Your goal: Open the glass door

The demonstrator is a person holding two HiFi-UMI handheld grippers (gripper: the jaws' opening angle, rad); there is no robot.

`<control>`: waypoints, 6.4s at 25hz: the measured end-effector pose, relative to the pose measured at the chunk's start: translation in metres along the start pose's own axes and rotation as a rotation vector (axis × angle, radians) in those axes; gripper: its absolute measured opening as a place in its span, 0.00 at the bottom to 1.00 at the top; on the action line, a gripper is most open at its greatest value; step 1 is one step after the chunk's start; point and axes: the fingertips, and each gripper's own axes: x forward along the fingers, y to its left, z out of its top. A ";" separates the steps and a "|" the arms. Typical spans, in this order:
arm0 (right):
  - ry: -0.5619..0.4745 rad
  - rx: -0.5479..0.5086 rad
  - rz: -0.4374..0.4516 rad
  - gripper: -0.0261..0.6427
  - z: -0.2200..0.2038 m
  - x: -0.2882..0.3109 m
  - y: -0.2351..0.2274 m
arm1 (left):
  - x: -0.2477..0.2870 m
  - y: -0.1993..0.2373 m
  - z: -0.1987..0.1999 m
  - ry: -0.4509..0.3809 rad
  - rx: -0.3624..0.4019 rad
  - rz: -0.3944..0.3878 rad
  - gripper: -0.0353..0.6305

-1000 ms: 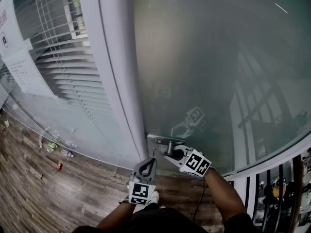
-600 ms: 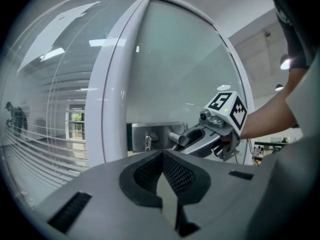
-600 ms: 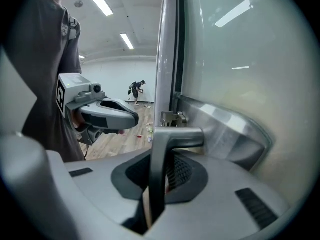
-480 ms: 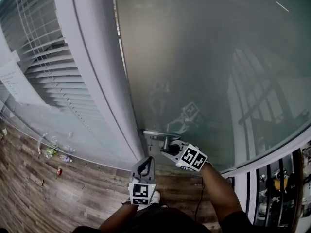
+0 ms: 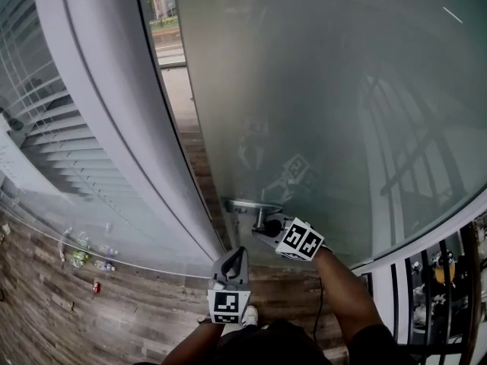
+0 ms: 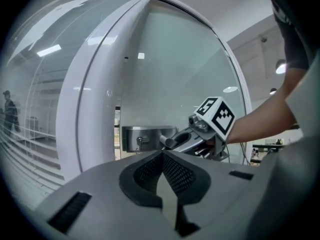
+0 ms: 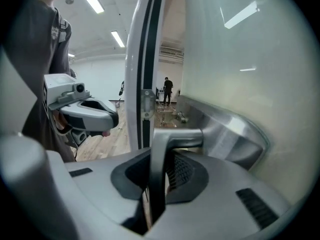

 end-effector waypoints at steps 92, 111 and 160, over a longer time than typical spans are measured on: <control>0.145 0.664 -0.919 0.08 -0.323 -0.271 -0.899 | 0.707 0.029 0.012 0.154 -0.127 -0.049 0.06; 0.408 0.641 -0.954 0.21 -0.308 -0.306 -0.873 | 0.679 0.038 0.047 0.092 -0.103 -0.007 0.06; -0.191 0.513 -0.930 0.06 -0.151 -0.256 -0.029 | 0.067 -0.132 -0.007 0.039 -0.066 -0.119 0.06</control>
